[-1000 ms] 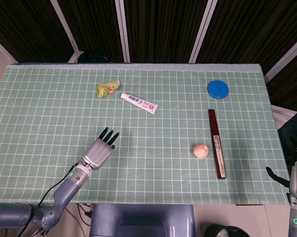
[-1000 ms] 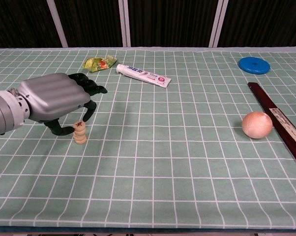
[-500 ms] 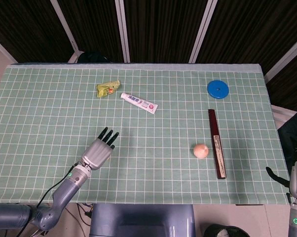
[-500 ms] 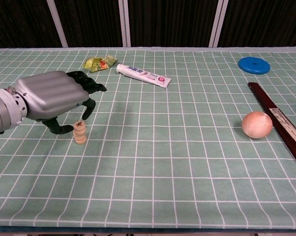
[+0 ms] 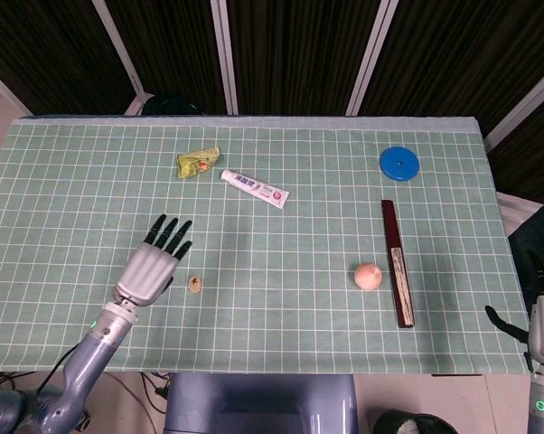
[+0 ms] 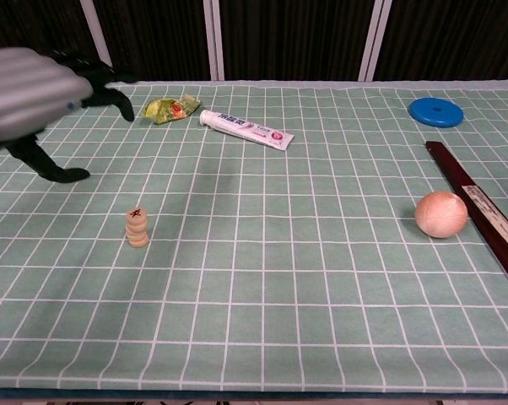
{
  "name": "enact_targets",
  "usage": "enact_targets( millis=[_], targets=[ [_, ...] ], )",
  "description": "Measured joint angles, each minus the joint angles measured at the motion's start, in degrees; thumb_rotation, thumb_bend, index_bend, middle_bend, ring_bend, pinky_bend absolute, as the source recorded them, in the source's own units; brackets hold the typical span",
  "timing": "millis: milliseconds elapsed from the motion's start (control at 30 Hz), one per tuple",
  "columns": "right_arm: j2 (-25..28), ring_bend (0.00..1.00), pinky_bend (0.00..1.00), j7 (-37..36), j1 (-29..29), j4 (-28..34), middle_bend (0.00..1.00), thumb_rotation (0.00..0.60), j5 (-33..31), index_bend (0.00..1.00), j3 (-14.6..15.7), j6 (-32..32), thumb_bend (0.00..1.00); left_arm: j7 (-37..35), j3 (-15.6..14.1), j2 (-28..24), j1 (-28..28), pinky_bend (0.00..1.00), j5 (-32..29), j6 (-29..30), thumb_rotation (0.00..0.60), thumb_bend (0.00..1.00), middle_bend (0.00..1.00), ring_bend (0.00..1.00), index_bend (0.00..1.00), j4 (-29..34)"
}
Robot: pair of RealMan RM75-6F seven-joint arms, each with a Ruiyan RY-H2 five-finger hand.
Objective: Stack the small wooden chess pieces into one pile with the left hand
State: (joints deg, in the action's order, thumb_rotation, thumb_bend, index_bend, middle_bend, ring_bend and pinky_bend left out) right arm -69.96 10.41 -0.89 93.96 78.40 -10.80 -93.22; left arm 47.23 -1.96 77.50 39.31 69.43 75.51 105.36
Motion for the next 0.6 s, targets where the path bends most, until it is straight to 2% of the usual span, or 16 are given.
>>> enact_targets(
  millis=[267,367,600],
  targets=[
    [0.9,0.0,0.0,-2.0,-0.5,-0.8,0.01,0.6,4.2,0.09,2.2,1.1,0.23,-13.8,-2.0,-11.2,-11.1,0.0,7.7,13.4,0.6,0.22,0.0,0.0,0.17,3.1],
    [1.5,0.0,0.0,-3.0,-0.7,-1.0,0.01,0.6,6.1,0.09,3.2,1.8,0.23,-18.5,-3.0,-14.3,-14.9,0.0,8.6,15.2,0.6,0.22,0.0,0.0,0.15,2.6],
    [2.7,0.0,0.0,-4.0,-1.3,-1.6,0.01,0.6,9.8,0.09,5.3,2.7,0.23,-25.5,-4.3,-16.1,-20.1,0.0,9.9,16.0,0.6,0.22,0.0,0.0,0.14,-1.7]
  ],
)
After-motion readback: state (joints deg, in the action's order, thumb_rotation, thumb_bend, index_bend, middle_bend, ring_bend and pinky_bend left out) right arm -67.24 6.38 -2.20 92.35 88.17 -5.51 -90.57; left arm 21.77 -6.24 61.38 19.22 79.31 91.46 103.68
